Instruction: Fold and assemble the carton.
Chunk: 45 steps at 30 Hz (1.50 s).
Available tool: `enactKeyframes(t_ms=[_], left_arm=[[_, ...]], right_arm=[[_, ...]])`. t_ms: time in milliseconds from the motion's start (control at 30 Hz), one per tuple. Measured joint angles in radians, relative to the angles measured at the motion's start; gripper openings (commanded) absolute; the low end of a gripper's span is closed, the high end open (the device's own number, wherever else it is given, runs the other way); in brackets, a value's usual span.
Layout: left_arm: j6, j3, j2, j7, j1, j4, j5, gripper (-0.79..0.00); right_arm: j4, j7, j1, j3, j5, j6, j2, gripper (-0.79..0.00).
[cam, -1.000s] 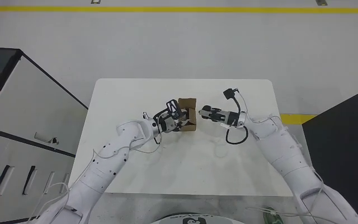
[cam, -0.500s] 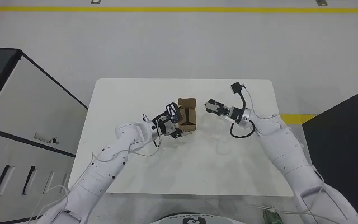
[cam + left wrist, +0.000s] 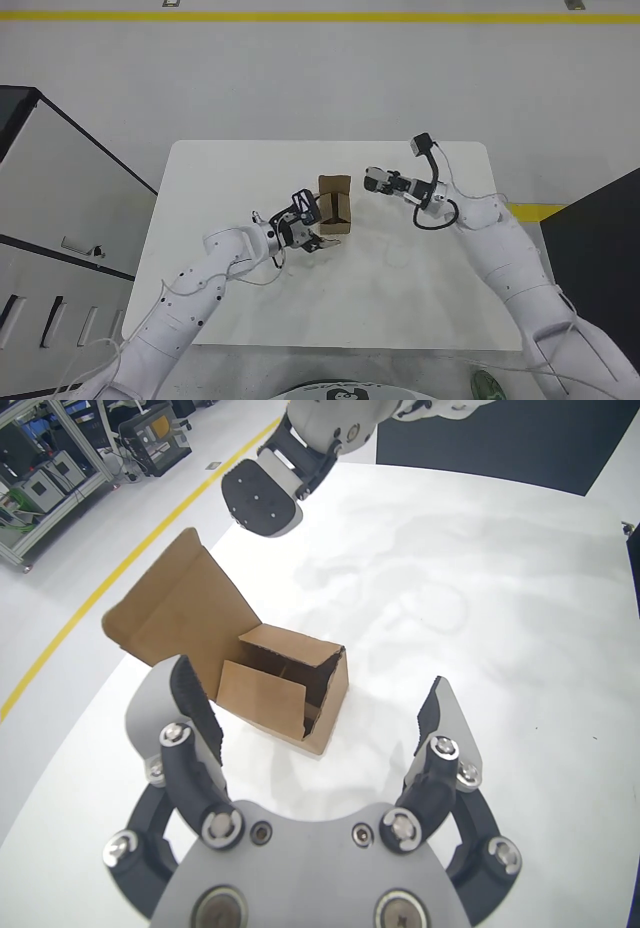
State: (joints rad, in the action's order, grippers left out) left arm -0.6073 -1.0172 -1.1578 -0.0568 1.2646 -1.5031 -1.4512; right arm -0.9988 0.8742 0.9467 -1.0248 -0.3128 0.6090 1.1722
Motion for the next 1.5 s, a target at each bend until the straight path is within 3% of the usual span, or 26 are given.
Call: enactKeyframes(t_ms=[333, 900, 1500], left_arm=[[0.068, 0.011, -0.004, 0.040, 0.020, 0.031, -0.013, 0.000], [0.229, 0.054, -0.030, 0.056, -0.033, 0.148, -0.057, 0.000], [0.368, 0.027, -0.038, 0.031, -0.046, 0.179, -0.118, 0.000]], right_arm=[[0.174, -0.002, -0.146, 0.099, -0.006, 0.020, 0.058, 0.000], [0.427, -0.015, -0.278, 0.236, -0.043, 0.124, 0.178, 0.000], [0.533, 0.144, -0.285, 0.222, -0.135, 0.149, 0.207, 0.000]])
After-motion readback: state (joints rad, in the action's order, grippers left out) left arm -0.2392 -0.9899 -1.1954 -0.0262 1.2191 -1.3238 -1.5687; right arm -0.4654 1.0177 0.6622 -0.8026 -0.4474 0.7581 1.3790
